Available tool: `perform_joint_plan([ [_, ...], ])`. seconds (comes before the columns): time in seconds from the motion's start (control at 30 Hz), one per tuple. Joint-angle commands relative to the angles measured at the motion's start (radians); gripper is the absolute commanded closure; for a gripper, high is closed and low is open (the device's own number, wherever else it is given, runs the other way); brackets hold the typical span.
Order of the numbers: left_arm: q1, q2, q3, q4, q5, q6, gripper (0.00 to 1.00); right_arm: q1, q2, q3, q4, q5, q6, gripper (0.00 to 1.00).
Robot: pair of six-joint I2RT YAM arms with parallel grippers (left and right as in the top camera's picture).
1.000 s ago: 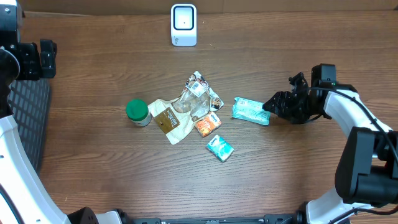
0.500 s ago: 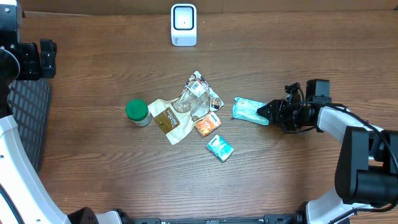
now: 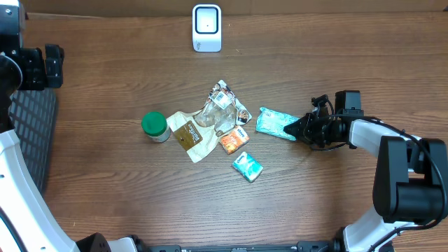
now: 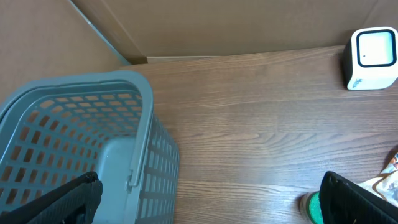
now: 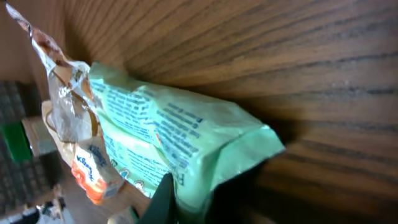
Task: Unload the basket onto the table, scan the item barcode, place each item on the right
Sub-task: 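Grasp the right end of the green wipes pack with the right gripper, then lift the wipes pack and carry it up to the white scanner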
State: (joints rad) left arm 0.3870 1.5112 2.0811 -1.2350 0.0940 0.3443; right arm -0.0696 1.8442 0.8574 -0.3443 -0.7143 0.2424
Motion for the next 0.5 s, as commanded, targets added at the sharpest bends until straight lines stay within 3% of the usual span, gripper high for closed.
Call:
perform_joint_plan([
  [0.0, 0.005, 0.0, 0.003, 0.001, 0.003, 0.015, 0.0, 0.006, 0.023, 0.003, -0.029, 0.025, -0.008, 0.96],
  [0.23, 0.005, 0.0, 0.003, 0.001, 0.003, 0.015, 0.0, 0.018, -0.125, 0.161, -0.278, -0.157, -0.111, 0.96],
  [0.47, 0.005, 0.0, 0.003, 0.001, 0.003, 0.015, 0.01, 0.124, -0.353, 0.259, -0.369, -0.231, -0.116, 0.96],
])
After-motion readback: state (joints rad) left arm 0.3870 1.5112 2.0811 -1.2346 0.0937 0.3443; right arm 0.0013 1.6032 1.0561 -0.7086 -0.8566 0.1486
